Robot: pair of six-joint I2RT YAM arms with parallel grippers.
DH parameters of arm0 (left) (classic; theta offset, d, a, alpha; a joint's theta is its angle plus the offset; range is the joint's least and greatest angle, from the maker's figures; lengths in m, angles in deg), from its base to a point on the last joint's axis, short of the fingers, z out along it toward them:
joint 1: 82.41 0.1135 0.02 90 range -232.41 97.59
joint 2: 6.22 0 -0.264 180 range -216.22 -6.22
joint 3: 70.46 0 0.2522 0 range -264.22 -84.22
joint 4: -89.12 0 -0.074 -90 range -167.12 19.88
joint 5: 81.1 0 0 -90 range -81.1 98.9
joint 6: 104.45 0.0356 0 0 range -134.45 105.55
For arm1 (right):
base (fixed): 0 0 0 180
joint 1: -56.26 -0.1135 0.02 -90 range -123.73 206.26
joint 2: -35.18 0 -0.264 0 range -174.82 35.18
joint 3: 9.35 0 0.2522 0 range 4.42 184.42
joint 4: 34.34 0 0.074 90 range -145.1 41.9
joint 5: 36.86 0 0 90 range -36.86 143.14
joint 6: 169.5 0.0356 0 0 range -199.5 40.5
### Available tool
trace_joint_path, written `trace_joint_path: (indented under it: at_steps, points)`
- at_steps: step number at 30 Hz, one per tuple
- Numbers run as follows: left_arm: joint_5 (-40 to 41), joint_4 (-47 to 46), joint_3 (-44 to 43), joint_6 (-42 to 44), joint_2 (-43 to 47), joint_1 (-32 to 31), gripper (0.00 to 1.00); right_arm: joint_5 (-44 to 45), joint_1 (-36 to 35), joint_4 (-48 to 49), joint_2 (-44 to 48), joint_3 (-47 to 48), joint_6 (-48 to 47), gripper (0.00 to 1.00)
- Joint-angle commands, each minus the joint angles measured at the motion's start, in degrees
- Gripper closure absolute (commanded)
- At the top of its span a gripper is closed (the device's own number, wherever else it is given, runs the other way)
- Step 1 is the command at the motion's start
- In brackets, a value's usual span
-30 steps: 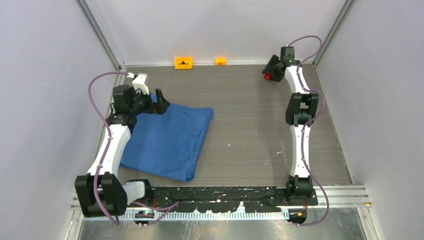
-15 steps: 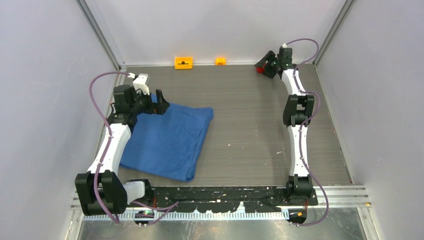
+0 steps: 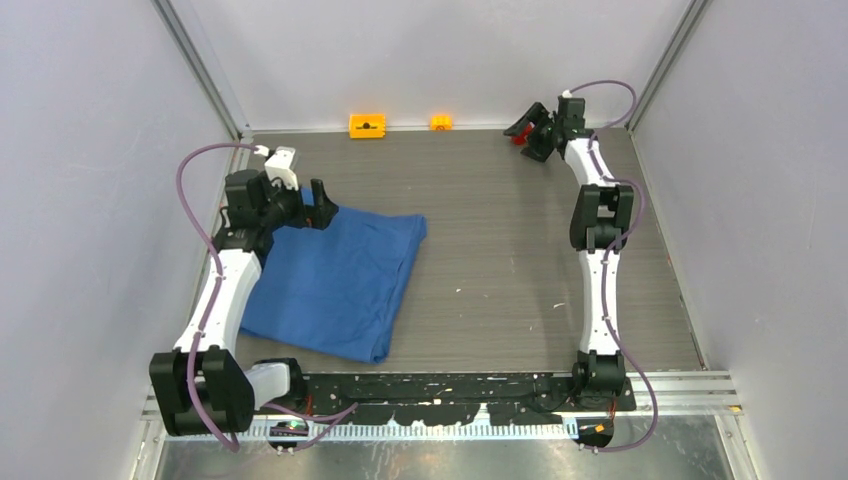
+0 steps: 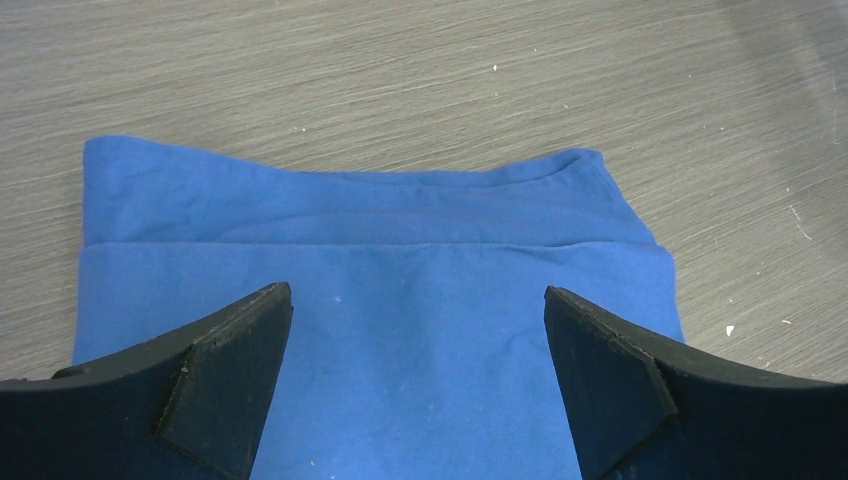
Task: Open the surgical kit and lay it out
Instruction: Move the distractor to the center of the board.
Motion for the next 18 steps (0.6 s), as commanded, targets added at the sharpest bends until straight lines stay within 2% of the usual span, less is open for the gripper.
trace_joint_path:
  at_steps: [1,4,8,15,18]
  points:
    - [-0.2,-0.9,-0.8,0.9,2.3,0.2,0.0,0.9,-0.3,-1.2,12.4,-11.1,-4.4,0.13]
    - [-0.2,1.7,-2.3,5.2,2.2,0.0,0.0,1.8,-0.7,1.5,20.9,-23.2,-8.4,0.13]
    - [4.7,5.2,-3.8,7.0,1.7,0.0,0.0,1.5,-1.6,3.4,31.9,-36.8,-15.2,0.13]
    - [17.7,12.5,-7.3,9.0,-0.2,0.7,0.0,0.1,-12.0,4.6,47.2,-53.8,-20.7,0.13]
    - [19.3,15.7,-9.0,9.5,-1.3,3.0,0.0,-0.1,-18.9,4.6,51.1,-57.8,-22.4,0.13]
